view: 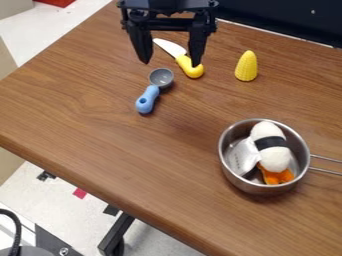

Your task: Move the pot in the table and turn the handle to the right

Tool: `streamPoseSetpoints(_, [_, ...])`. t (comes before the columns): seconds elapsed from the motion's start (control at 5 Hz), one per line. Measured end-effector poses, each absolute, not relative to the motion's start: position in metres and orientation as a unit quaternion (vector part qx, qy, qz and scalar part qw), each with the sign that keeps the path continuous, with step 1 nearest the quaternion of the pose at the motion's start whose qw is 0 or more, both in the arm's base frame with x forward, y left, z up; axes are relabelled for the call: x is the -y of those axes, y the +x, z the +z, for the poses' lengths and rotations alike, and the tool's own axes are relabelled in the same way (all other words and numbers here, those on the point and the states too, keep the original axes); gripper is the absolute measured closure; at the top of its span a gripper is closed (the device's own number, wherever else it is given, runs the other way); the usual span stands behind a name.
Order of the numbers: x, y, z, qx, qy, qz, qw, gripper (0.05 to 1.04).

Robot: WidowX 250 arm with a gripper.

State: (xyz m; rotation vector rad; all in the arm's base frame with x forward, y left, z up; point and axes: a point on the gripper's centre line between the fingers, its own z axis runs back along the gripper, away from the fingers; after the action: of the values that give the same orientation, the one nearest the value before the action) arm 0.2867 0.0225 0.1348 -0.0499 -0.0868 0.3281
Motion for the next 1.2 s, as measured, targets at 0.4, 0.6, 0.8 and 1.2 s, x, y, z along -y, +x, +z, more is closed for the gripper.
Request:
streamPoseSetpoints(0.4, [-0.008, 0.280, 0.114, 0.033, 0.004, 0.098, 0.995, 0.083])
streamPoseSetpoints(0.6, [0.008, 0.276, 0.110, 0.045, 0.025, 0.045, 0.998, 0.083])
streamPoseSetpoints(0.8, [0.024, 0.267, 0.099, 0.039, 0.031, 0.033, 0.998, 0.083])
streamPoseSetpoints(1.2, [0.055, 0.254, 0.078, 0.038, 0.051, 0.059, 0.996, 0.083])
